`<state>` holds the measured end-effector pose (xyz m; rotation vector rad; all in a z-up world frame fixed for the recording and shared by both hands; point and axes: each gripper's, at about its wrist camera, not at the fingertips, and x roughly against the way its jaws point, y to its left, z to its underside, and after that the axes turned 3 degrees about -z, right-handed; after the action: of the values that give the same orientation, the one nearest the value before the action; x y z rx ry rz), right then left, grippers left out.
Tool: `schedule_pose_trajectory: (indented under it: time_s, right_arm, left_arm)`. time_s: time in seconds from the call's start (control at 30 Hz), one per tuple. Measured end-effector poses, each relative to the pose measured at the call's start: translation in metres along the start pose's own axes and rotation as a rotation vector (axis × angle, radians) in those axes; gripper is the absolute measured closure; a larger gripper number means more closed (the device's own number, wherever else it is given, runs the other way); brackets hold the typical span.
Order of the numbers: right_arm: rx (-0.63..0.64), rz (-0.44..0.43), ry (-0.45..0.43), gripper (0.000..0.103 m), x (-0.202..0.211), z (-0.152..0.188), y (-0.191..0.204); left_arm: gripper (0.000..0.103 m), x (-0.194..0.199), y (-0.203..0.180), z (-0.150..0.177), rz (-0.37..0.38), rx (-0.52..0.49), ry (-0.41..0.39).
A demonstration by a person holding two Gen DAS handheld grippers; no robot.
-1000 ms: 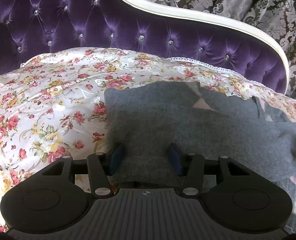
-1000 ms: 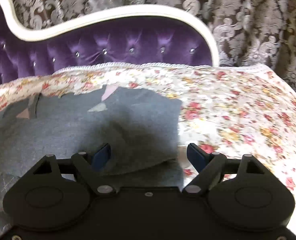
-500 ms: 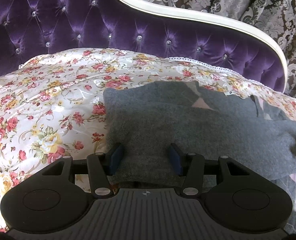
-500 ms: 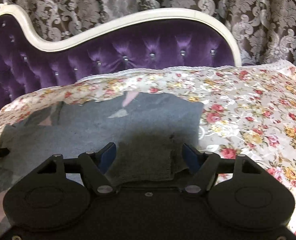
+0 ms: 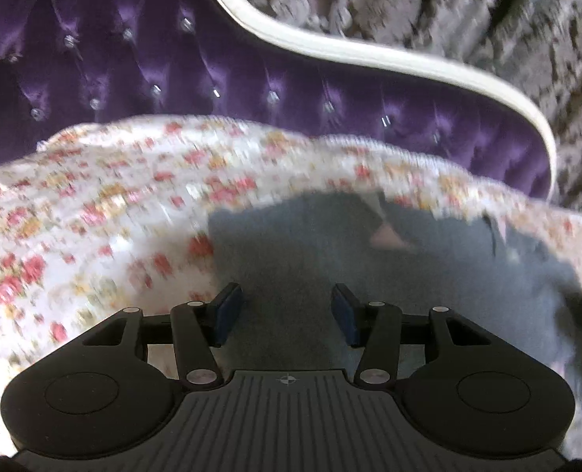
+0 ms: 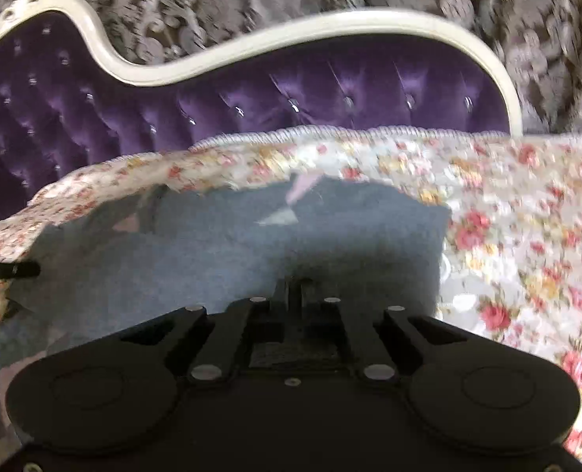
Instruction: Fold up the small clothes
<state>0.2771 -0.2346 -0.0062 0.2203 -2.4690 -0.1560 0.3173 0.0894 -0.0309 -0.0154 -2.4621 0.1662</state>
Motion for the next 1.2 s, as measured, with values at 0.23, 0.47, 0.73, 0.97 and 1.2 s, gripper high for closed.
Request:
schedule_pose_trajectory:
  time_s: [0.23,0.47,0.73,0.97,1.2]
  right_arm:
    - [-0.047,0.073,0.01,0.091,-0.006,-0.007,-0.018]
    - [-0.065,0.078,0.045,0.092,-0.014,0.011,-0.031]
    - [-0.12,0.137,0.049,0.088,0.005,0.011,-0.046]
    - [-0.148,0.073,-0.032,0.026,0.066,0.017,-0.043]
    - [-0.137,-0.031,-0.02,0.013,0.118,0.047,-0.018]
  left_arm:
    - [0.051,-0.03,0.006,0.0,-0.125,-0.001,0.086]
    - [0.05,-0.025,0.015,0.003,-0.1,0.041,0.078]
    - [0.049,0.015,0.017,0.017,-0.063,0.08,0.089]
    - [0.03,0.076,0.008,0.048,0.043,0.047,0.069]
    - [0.01,0.124,-0.012,0.085,0.072,-0.012,0.072]
